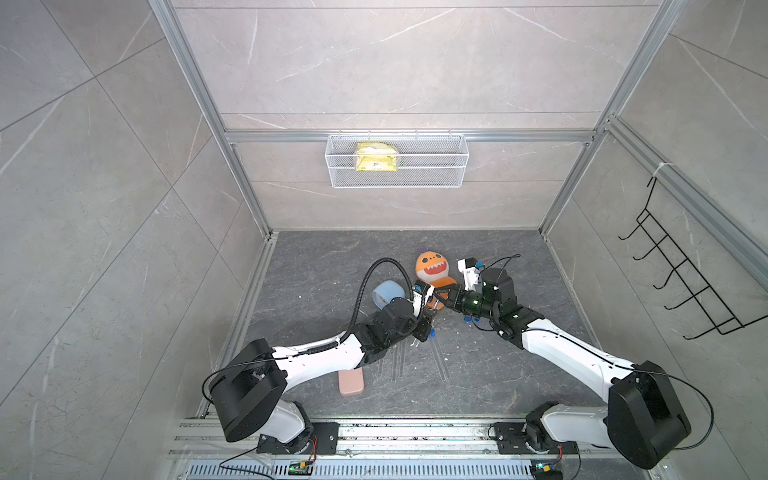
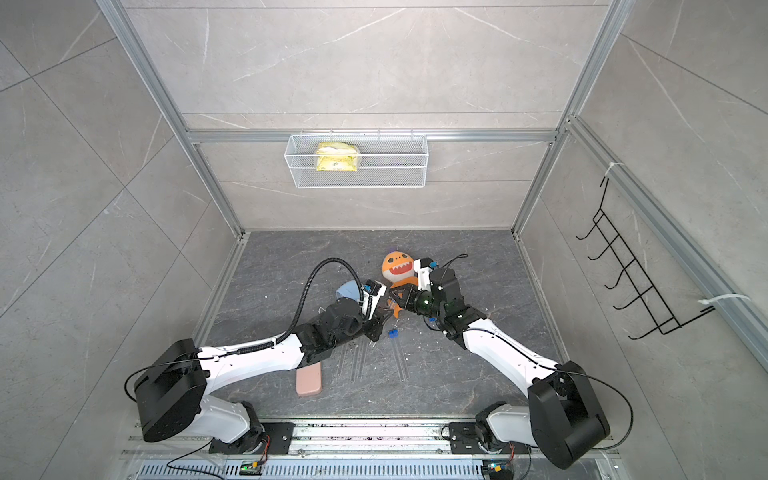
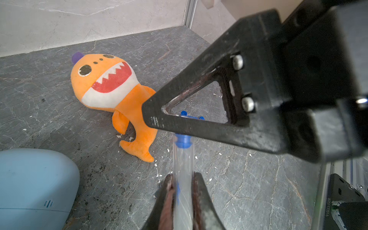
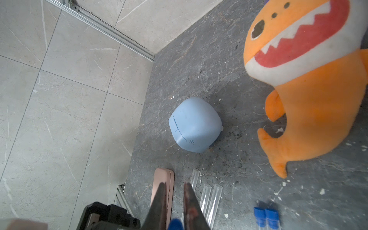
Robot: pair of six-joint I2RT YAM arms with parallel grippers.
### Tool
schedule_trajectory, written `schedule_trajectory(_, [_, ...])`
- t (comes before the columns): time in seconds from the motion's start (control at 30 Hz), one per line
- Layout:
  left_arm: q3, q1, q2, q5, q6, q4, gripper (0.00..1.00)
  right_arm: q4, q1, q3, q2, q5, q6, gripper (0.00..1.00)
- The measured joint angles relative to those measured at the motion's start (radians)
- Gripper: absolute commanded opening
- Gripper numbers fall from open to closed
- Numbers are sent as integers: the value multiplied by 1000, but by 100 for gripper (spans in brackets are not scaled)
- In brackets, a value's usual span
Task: Remove stoppers from test tubes
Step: Open the stopper on the test tube, then place the test tube at the center of the board.
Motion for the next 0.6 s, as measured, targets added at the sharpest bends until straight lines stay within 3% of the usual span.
schedule_trajectory(0.27, [2, 1, 0, 7, -8, -4, 0, 2, -13, 0, 0, -13, 18, 0])
schedule_trajectory(0.6, [-5, 31, 21, -27, -34, -145, 0, 36, -69, 31, -2, 48, 21, 0])
